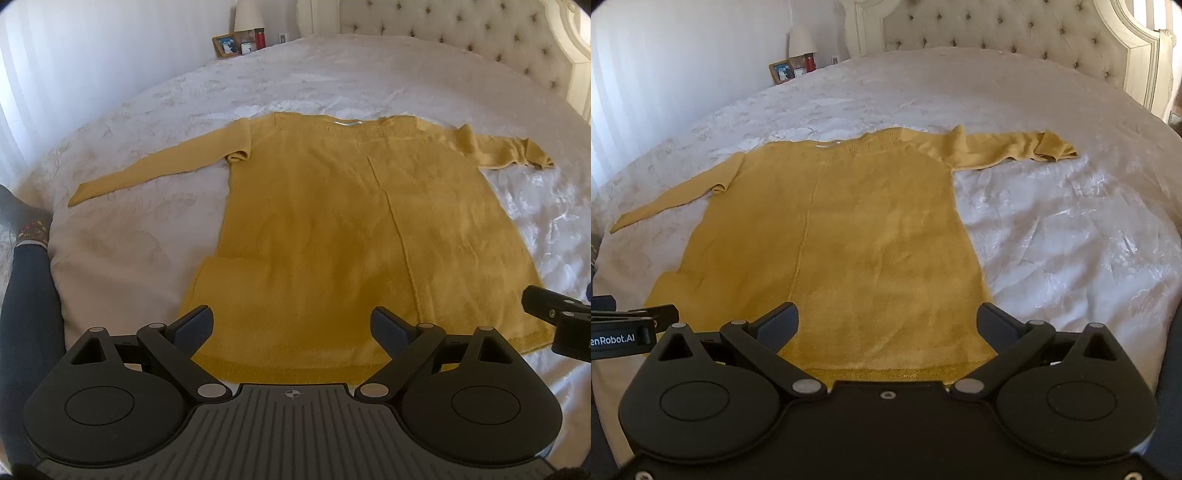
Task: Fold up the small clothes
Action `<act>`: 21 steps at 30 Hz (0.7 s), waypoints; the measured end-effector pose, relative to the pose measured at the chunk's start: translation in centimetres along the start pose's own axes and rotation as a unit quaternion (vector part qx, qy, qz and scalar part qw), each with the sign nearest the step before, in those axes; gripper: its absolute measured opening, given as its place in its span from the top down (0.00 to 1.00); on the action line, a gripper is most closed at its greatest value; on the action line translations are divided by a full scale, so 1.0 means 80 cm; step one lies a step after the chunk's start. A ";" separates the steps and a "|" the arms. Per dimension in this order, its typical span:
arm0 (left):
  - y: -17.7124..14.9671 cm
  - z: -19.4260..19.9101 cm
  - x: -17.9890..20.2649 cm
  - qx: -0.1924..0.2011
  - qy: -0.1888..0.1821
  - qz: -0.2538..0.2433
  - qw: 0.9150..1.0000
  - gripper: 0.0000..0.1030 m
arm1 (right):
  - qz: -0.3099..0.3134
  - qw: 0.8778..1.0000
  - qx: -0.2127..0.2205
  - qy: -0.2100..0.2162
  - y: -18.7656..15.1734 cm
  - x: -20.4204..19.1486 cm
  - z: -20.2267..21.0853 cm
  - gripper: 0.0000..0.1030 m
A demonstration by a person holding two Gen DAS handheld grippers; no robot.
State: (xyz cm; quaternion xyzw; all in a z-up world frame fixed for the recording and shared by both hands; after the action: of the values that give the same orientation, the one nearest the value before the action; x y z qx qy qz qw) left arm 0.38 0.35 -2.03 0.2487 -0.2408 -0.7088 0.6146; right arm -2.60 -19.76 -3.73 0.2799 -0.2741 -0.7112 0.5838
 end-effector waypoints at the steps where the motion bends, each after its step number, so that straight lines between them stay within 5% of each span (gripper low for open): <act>1: 0.000 0.000 0.000 0.000 0.000 0.000 1.000 0.10 | 0.000 1.000 -0.001 0.000 0.001 0.000 0.000 0.01; 21: -0.001 -0.005 0.005 -0.006 -0.006 -0.002 1.000 0.10 | -0.007 1.000 -0.013 -0.003 0.004 0.001 -0.005 0.01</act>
State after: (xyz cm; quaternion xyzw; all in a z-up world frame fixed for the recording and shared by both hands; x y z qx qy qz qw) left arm 0.53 -0.08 -2.39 0.2408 -0.2396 -0.7135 0.6128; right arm -2.12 -19.93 -3.76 0.2720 -0.2648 -0.7197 0.5814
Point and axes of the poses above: each gripper's, at about its wrist camera, not at the fingertips, and z roughly against the way its jaws point, x to its right, y to its top, the point moved 1 cm from there along -z, roughly the way its jaws point, and after that the axes turned 3 degrees about -y, right-handed, at the moved point
